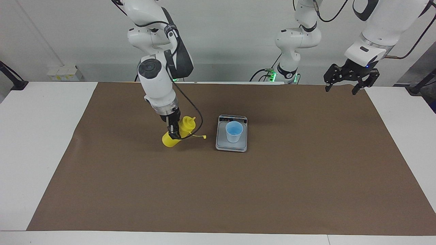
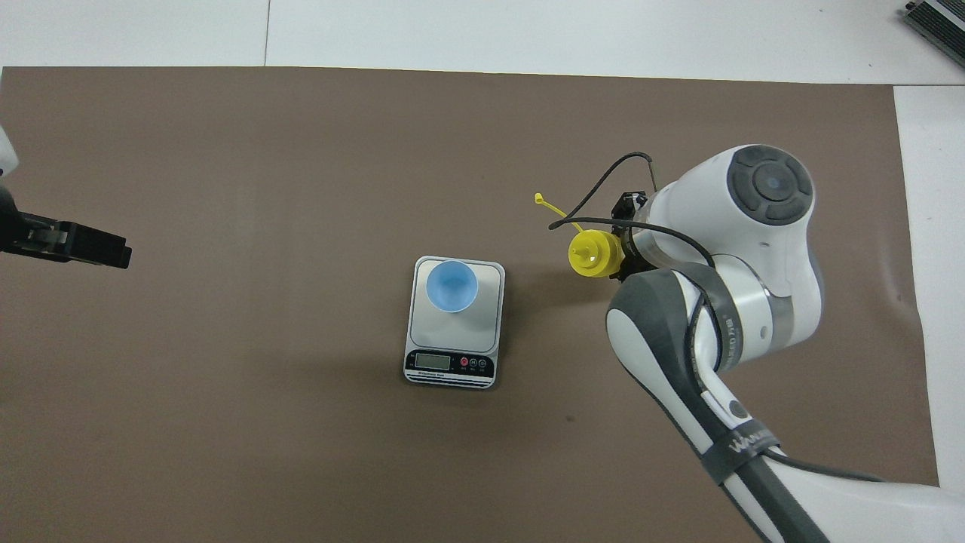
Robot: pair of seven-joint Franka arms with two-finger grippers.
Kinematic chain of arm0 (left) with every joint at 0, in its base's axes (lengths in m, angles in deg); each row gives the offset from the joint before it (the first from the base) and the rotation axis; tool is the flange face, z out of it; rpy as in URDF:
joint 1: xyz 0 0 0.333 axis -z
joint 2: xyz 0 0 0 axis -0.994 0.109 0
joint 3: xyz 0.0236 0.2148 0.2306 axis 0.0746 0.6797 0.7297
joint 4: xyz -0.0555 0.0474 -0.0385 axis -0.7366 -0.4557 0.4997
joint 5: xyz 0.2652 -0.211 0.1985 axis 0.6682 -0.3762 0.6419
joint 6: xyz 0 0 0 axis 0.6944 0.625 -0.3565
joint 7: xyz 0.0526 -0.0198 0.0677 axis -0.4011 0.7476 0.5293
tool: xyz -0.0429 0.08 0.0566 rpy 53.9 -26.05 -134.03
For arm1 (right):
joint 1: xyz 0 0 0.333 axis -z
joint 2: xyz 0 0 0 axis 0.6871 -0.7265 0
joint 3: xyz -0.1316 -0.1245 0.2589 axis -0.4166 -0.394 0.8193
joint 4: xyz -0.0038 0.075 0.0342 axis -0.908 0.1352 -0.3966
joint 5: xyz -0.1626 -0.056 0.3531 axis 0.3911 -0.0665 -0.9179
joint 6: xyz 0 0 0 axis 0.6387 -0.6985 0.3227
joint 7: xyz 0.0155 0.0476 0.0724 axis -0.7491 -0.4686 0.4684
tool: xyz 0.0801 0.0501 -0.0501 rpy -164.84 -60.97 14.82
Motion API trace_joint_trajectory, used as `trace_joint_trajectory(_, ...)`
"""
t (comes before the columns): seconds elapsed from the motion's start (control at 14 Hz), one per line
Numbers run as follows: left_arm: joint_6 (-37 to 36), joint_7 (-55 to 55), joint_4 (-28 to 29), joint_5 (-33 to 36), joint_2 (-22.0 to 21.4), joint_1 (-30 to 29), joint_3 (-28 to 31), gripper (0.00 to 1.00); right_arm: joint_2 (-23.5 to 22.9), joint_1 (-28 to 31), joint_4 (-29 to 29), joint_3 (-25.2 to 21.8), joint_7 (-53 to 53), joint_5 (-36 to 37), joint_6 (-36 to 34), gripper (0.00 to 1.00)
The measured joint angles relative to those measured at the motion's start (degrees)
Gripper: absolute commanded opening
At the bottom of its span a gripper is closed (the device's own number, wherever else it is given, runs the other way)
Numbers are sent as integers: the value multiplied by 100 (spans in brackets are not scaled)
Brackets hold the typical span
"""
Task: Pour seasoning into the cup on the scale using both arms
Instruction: 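Lift the yellow bottle and tilt it over the cup with the right gripper, then hold the yellow bottle inverted above the blue cup with the right gripper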
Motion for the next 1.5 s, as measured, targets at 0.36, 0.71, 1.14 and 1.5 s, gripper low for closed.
trace_joint_trajectory(0.36, 0, 0, 10, 0, 0, 0, -5, 100, -569, -694, -1171, 1, -383, 1353, -639, 0)
trace_joint_trajectory(0.71, 0, 0, 13, 0, 0, 0, -7, 100, -716, -1136, -1399, 2, -641, 2770, -270, 0)
trace_joint_trajectory(1.14, 0, 6, 31, 0, 0, 0, -10, 100, -1363, -1961, -1449, 3, -846, 5053, -401, 0)
trace_joint_trajectory(1.5, 0, 11, 39, 0, 0, 0, -11, 100, -1596, -2303, -1621, 1, -1142, 5911, -590, 0)
